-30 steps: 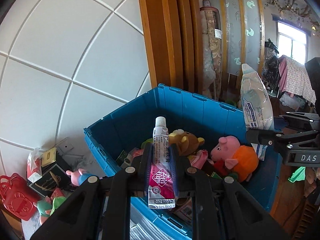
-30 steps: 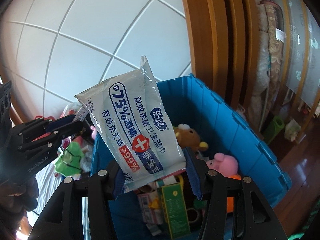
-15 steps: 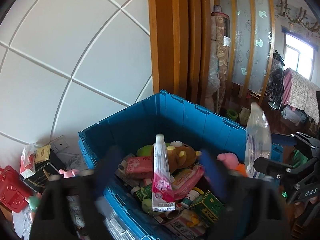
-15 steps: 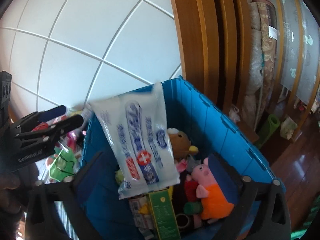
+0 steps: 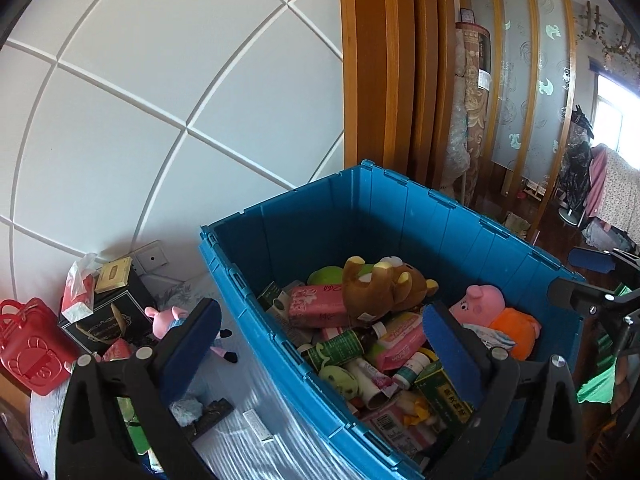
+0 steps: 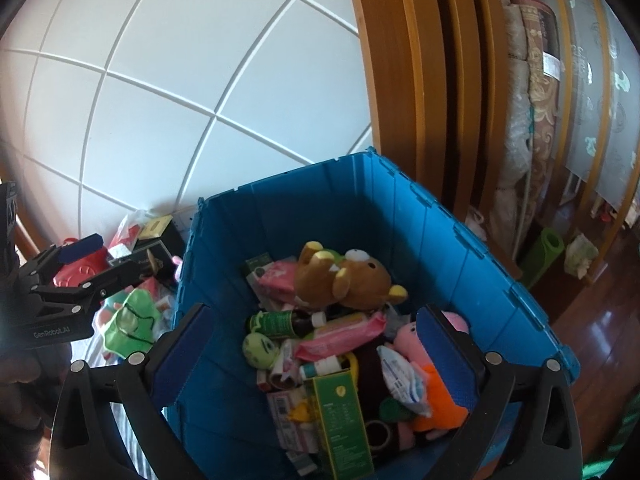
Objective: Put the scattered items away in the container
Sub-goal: 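Move both tools back over the bed toward the remaining items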
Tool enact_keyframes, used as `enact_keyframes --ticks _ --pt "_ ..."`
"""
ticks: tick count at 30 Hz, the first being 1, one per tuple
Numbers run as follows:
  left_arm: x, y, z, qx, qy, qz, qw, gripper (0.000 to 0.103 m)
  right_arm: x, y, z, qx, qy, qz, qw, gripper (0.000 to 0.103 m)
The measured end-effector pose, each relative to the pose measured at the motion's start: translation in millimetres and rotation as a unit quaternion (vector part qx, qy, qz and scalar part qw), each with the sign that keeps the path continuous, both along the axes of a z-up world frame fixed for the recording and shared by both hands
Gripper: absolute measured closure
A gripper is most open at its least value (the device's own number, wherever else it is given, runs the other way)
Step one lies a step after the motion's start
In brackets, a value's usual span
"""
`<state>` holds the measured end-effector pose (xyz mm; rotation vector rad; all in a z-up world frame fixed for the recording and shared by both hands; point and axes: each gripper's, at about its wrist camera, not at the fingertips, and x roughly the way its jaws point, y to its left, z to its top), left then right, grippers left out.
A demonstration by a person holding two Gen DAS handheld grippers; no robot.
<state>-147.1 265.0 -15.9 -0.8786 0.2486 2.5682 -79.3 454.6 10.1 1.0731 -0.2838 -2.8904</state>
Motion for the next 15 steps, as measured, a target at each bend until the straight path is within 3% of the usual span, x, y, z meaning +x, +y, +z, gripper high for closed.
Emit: enact_keyframes --ticks 7,15 --pt "15.7 -52.5 -10.7 0.001 -0.018 0.026 0.9995 0.0 9.8 -34.4 5.7 0.001 0.01 0.02 1.0 0.0" --pt "37.6 -140.2 -30.8 -0.014 -0.032 0.095 0.9949 0.0 22.7 -80.3 10.5 0.005 0.018 0.042 0.999 0.0"
